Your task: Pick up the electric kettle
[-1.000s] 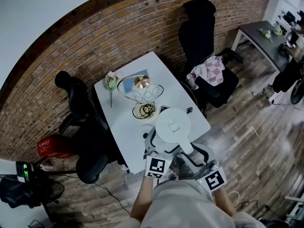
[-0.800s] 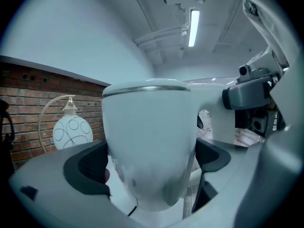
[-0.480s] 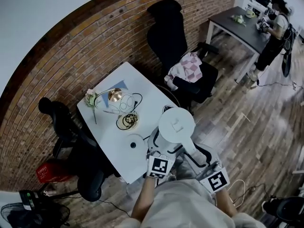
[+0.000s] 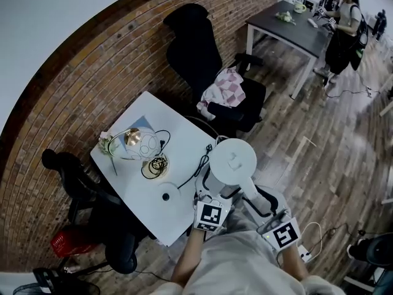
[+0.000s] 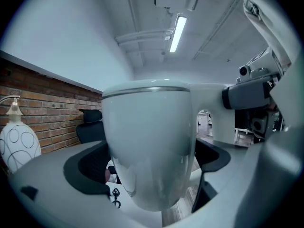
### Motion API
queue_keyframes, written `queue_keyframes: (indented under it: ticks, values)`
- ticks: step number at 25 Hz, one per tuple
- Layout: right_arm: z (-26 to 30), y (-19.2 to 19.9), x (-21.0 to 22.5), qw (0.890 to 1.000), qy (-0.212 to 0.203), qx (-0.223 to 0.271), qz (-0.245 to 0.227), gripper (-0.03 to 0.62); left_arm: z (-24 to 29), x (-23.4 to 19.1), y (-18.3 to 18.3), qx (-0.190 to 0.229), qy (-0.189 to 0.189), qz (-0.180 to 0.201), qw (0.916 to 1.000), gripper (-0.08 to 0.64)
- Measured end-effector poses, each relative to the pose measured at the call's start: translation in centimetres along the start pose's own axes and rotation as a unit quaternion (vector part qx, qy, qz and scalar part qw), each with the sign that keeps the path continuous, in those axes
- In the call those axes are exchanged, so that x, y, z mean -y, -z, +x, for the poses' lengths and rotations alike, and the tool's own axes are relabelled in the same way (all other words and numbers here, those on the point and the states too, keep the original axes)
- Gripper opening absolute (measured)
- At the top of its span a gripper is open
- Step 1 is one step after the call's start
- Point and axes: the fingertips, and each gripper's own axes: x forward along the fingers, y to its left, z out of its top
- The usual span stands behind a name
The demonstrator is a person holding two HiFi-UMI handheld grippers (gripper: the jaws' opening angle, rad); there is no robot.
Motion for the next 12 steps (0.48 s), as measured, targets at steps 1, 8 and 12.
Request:
queue_keyframes:
  ticks: [1, 8, 12]
  values:
    - [-0.2, 0.0, 0.2, 1.000, 0.004, -0.001, 0.000, 0.176, 0.2, 0.2, -0.1, 0.000, 0.004, 0.001, 1.0000, 0.571]
    - [-1.0, -0.3, 0.6, 1.000, 0.022, 0.001, 0.000, 0.176, 0.7, 1.2, -0.7, 0.002, 0.022, 0.007, 0.9997, 0.571]
    - [-1.1, -0.4, 0.6, 1.000, 0.028, 0.001, 0.000, 0.176, 0.7, 1.3, -0.8, 0.002, 0.026, 0.010, 0.9996, 0.571]
